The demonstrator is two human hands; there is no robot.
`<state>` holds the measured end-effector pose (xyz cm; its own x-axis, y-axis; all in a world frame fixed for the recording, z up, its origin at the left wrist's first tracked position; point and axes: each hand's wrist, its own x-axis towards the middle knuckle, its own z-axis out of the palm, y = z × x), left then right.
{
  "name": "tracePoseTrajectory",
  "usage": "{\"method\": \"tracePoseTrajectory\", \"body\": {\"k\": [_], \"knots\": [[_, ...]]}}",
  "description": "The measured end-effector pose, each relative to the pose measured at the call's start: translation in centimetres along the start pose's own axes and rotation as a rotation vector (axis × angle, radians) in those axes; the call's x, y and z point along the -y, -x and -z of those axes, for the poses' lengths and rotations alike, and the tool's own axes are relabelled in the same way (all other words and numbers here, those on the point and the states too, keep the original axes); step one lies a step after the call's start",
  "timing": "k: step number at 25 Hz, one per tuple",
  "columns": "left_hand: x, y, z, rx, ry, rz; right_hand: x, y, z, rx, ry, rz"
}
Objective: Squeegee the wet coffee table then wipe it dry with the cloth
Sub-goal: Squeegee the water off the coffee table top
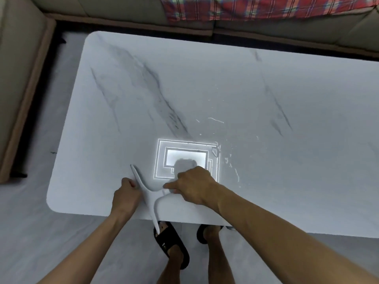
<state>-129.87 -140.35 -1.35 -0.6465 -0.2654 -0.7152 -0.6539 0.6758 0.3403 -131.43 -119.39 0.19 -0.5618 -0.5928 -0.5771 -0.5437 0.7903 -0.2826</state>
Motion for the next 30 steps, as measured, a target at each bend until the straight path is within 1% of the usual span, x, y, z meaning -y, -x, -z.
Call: {"method": "tracePoseTrajectory", "body": {"k": [2,4,7,10,12,14,16,18,20,23,26,28,30], "knots": [[0.0,-0.1,-0.7,0.037,-0.031,0.026,-1.9,0.1,-0.4,-0.002,-0.005,-0.037],[-0.6,0.0,-1.9,0.077,-0.043,0.042,-5.7,2.3,-0.6,-0.056,-0.055,-0.117],[-3.0,0.3,-4.1,0.145,-0.051,0.037,-12.7,7.9,-0.4,-0.116,-0.107,-0.264],[-6.4,0.3,-6.1,0.189,-0.052,0.005,-19.1,13.6,-0.6,-0.115,-0.13,-0.448],[-8.5,0.3,-7.2,0.176,-0.064,-0.023,-22.1,16.9,-0.7,-0.136,-0.106,-0.542],[-10.3,0.4,-7.9,0.117,-0.049,-0.049,-23.5,19.1,-0.4,-0.17,-0.079,-0.575],[-11.4,0.2,-7.8,0.029,-0.013,-0.063,-23.0,19.2,0.5,-0.181,-0.081,-0.518],[-11.7,-0.2,-7.2,-0.063,0.029,-0.063,-21.1,16.7,1.7,-0.189,-0.113,-0.397],[-11.4,-0.7,-6.0,-0.149,0.066,-0.054,-18.5,12.1,2.7,-0.183,-0.121,-0.26],[-10.2,-1.9,-3.6,-0.246,0.107,0.029,-13.4,3.6,2.7,-0.188,-0.098,-0.082],[-8.8,-3.8,-1.6,-0.234,0.093,0.072,-9.6,-2.7,2.6,-0.153,-0.062,-0.019],[-8.5,-4.7,-0.9,-0.169,0.061,0.094,-9.4,-4.5,2.7,-0.162,-0.091,-0.05],[-8.5,-5.2,-0.8,-0.087,0.02,0.086,-10.9,-3.9,2.7,-0.199,-0.121,-0.107]]}}
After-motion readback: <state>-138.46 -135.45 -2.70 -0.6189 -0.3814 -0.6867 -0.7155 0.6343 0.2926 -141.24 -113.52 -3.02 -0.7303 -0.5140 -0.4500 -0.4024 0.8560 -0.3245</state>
